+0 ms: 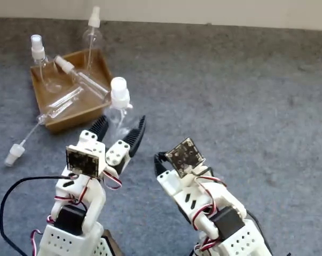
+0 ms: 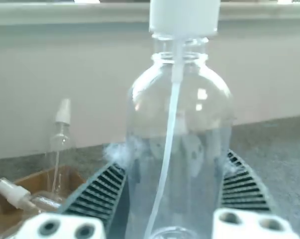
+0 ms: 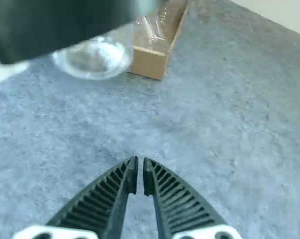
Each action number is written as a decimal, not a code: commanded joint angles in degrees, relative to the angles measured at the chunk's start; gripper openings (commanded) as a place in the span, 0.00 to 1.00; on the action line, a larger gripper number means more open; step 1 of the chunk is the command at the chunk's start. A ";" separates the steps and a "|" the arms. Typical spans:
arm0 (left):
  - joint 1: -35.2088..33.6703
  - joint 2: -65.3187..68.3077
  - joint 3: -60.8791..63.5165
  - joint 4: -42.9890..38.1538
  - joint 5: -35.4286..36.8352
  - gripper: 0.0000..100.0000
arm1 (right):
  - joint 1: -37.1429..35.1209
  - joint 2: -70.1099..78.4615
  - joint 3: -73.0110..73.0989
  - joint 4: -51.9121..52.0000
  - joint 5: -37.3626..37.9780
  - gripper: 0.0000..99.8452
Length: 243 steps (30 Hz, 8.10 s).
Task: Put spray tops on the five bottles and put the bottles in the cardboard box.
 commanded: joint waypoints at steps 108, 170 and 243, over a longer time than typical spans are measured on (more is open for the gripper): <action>11.65 -0.92 4.35 2.81 4.66 0.12 | -11.56 -0.66 18.15 -32.13 -8.88 0.01; 1.63 -0.84 -6.46 21.54 1.67 0.12 | -2.95 -0.57 19.82 -29.58 -8.88 0.01; -27.12 113.71 -58.95 -24.09 0.62 0.12 | -2.77 -0.22 19.82 -29.32 -8.88 0.01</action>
